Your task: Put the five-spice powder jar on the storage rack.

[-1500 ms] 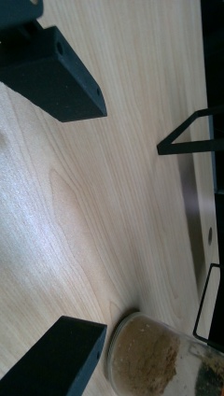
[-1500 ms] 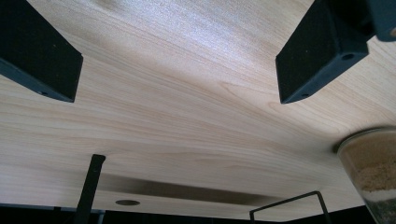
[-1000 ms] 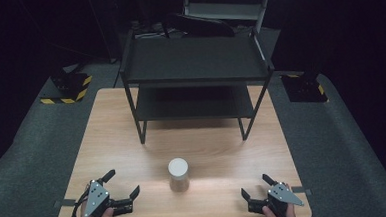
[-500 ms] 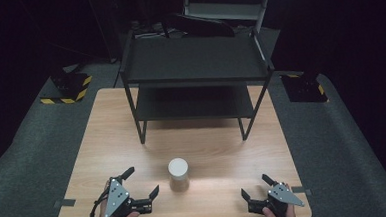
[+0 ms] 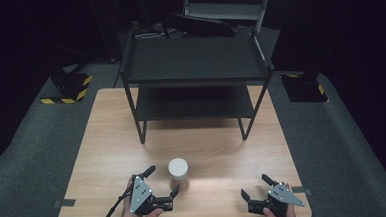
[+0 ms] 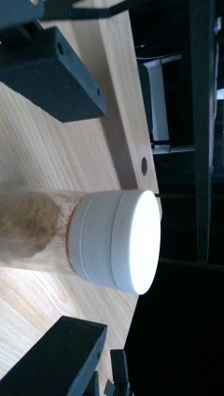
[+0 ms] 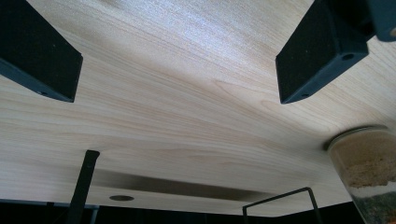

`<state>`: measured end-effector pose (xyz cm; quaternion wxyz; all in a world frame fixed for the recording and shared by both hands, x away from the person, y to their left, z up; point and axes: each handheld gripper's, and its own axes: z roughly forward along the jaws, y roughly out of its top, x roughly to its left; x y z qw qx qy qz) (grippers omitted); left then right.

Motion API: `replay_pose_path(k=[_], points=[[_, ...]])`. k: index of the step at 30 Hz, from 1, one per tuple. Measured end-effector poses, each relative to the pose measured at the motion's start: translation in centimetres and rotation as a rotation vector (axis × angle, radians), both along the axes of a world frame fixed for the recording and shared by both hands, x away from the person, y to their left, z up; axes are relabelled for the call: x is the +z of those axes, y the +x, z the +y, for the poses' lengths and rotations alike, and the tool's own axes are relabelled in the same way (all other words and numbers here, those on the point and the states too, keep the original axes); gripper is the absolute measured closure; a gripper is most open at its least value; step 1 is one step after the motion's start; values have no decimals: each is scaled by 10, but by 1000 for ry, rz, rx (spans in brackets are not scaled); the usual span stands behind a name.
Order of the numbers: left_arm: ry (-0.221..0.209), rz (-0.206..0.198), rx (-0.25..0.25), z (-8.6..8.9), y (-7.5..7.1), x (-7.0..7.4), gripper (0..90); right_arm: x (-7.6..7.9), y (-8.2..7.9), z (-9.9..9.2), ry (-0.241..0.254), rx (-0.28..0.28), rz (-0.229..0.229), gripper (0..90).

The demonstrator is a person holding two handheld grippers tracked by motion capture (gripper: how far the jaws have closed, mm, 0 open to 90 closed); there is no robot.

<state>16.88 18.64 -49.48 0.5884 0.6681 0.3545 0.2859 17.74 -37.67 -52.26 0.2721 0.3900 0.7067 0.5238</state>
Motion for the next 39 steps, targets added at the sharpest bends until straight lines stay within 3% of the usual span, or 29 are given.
replay_pose_path(k=[6,10,15,18,20,32,39], points=[[-23,9,5,-14,9,-3,48,0,0,-1,2,3,-1,2],[-32,14,3,-20,14,-5,113,0,0,-1,3,3,0,2],[-49,8,3,-24,16,-9,270,-1,0,-1,4,4,-2,2],[-72,12,-1,-24,18,-12,275,-1,0,-1,5,5,-2,2],[-79,-1,-7,-24,18,-14,325,-1,0,-1,5,6,-3,2],[-90,20,11,-25,18,-10,331,-1,0,-2,6,10,-5,2],[-77,28,54,-25,19,14,331,-1,0,-2,6,9,-6,2]])
